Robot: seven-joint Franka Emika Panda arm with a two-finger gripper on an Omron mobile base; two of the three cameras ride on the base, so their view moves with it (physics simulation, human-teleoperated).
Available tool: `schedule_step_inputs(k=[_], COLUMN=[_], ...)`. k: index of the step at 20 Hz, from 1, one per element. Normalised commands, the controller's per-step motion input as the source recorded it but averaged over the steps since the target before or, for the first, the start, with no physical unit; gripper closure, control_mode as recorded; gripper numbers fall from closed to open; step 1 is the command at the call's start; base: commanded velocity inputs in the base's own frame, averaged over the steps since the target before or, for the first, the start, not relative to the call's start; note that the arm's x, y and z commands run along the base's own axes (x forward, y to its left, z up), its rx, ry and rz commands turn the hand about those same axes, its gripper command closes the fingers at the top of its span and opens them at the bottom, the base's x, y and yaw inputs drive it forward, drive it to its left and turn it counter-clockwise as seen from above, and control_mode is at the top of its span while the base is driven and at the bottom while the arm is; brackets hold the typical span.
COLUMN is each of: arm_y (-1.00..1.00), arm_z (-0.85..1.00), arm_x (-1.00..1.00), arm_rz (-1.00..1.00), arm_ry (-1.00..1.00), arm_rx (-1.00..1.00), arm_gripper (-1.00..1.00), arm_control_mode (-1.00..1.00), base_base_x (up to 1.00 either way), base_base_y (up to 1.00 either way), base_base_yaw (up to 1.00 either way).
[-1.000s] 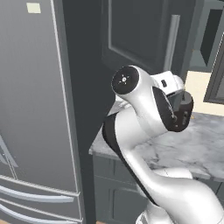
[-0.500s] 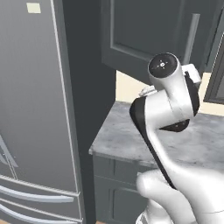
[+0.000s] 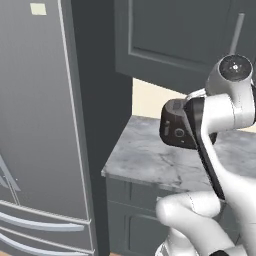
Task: Pick the mug and place it in the sink. Pick the bowl and place it in the open cabinet and then close the cabinet.
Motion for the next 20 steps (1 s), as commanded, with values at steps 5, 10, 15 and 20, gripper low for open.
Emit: schedule_step_inputs(k=[5, 10, 15, 20], arm_y=[-0.44, -0.05, 0.00, 0.00], arm_z=[0.00, 0.00, 0.00, 0.00], arm_x=[0.99, 0.99, 1.00, 0.96], arm_rz=[0.17, 0.17, 0.15, 0.03], arm_ry=[0.00, -0.17, -0.20, -0.05], arm_rx=[0.07, 0.00, 0.00, 0.00], arm_gripper=[-1.00, -1.00, -1.00, -1.00], arm_control_mode=[-1.00, -1.00, -1.00, -1.00], base_base_x=[0.00, 0.00, 0.00, 0.00], base_base_y=[0.00, 0.00, 0.00, 0.00], base_base_yaw=[0.00, 0.00, 0.00, 0.00])
